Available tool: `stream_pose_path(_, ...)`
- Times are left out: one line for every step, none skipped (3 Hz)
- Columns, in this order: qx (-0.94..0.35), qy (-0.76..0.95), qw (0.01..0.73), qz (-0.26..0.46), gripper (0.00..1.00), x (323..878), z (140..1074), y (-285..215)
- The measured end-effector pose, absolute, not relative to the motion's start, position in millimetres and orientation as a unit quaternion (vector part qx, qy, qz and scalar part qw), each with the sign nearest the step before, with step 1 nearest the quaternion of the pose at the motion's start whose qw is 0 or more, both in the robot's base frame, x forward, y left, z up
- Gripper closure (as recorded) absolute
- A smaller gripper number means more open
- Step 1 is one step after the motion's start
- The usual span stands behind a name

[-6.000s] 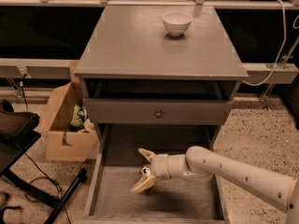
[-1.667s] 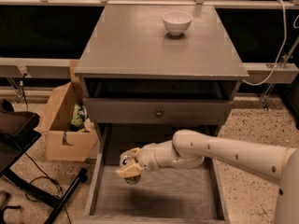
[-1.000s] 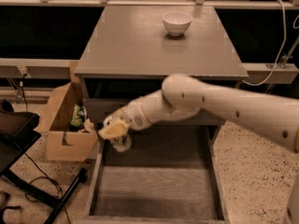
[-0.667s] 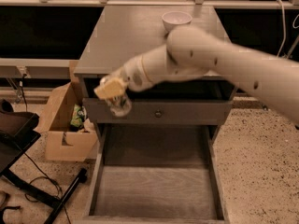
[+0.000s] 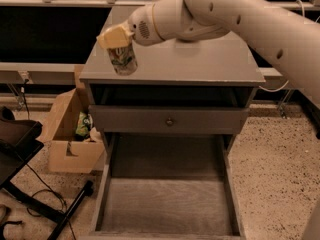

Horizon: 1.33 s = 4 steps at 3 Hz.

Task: Pick 7up can from middle drawer and place on counter

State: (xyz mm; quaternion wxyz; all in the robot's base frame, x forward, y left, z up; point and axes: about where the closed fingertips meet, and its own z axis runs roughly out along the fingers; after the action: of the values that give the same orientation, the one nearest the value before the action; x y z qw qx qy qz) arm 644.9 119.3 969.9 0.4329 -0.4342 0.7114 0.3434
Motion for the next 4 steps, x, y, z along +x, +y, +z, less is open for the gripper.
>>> stream_pose_path(-0.404,0.718,0.459,0.332,1.00,700,959,138)
stream_pose_path(-0.380,0.717,0.480,0.333,1.00,745,933,146)
stream_pose_path(-0.364,0.718,0.491,0.332,1.00,775,900,141)
stream_pose_path(-0.359,0.721,0.492,0.331,0.82,780,898,137)
